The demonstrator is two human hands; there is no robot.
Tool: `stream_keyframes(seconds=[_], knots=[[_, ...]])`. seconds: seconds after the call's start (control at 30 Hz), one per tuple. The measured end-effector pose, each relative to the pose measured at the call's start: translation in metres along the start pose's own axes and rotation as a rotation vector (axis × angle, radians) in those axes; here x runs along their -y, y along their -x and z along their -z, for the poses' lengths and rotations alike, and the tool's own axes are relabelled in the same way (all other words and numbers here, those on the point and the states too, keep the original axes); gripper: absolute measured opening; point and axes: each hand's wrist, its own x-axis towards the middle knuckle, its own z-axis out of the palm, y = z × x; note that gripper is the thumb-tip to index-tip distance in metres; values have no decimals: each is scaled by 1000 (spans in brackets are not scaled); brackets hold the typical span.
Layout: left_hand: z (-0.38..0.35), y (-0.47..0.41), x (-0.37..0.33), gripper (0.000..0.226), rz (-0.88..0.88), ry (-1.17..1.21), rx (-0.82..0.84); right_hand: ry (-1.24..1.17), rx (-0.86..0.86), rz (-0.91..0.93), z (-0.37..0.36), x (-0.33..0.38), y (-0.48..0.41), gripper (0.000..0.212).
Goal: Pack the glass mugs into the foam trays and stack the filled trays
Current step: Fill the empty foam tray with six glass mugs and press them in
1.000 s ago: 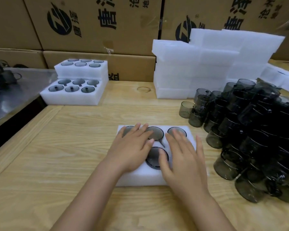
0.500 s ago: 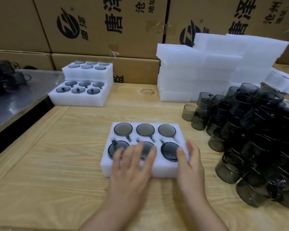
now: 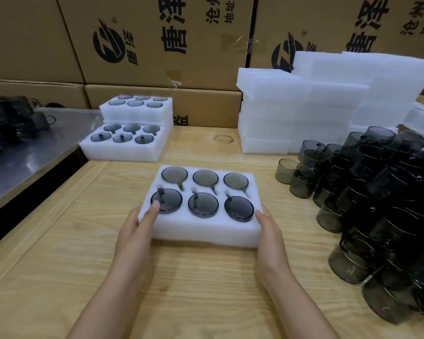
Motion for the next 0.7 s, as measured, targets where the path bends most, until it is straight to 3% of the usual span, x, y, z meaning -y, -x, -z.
stream_keyframes(seconds=[0.03,0.1,0.27,0.4,0.7], knots=[[-3,-2,-4,13,8,88,36,-51,11,10,-3,-1,-2,37],[-10,-9,-10,25,42,244,77,-141,17,22,-8,-3,-9,38],[-18,-34,-14,38,135,446,-4,-234,3,41,-29,-2,-26,42],[-7,-74,-24,46,200,497,-78,49,-32,75,-51,-20,-18,50],[27,-203,-103,50,68,468,-213,527,110,162,-53,-35,-17,27]])
